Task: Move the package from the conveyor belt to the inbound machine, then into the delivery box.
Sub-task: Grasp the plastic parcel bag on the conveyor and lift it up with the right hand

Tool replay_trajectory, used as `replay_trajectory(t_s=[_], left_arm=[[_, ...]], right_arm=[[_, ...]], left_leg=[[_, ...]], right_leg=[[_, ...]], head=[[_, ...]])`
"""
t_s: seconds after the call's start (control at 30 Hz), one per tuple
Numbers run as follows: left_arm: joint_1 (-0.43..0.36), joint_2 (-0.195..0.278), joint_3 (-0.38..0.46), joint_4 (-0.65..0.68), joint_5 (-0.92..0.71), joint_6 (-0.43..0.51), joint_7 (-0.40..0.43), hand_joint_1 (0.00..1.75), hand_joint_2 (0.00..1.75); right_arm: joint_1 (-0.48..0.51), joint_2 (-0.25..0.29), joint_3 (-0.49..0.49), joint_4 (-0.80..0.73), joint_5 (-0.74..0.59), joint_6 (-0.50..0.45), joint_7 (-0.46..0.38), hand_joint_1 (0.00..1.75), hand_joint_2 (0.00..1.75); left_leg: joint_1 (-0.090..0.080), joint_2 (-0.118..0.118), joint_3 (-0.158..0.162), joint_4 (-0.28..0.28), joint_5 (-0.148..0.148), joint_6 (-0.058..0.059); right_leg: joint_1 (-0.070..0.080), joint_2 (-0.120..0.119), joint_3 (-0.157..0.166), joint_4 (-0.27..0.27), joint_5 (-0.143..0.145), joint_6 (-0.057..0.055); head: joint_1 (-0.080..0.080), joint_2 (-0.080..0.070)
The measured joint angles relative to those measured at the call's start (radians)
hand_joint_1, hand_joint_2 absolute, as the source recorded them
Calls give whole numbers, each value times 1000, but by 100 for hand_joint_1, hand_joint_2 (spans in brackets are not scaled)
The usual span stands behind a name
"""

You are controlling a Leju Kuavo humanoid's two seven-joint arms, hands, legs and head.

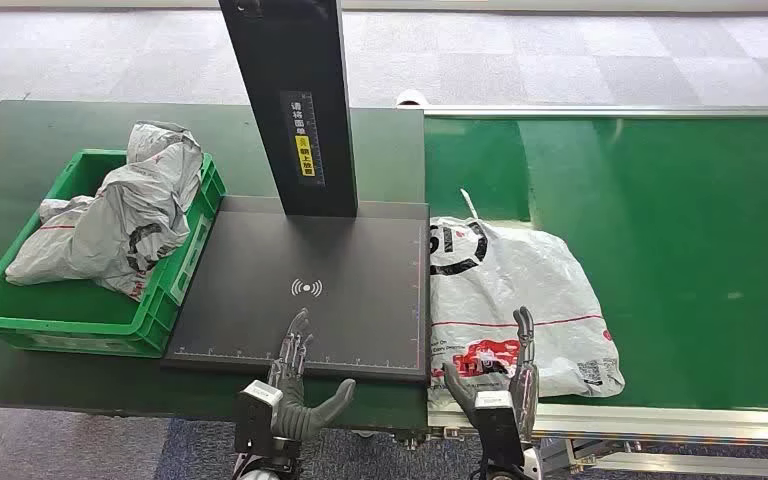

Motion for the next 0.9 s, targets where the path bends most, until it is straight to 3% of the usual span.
replay_trajectory(t_s=[0.9], left_arm=[[0, 0, 0, -1, 4, 12, 0, 0, 175]], right_arm=[[-1, 0, -1, 17, 0, 3, -10, 0, 175]], left_leg=[[0, 0, 0, 0, 0, 0]], right_leg=[[0, 0, 0, 0, 0, 0]], head=[[0, 0]])
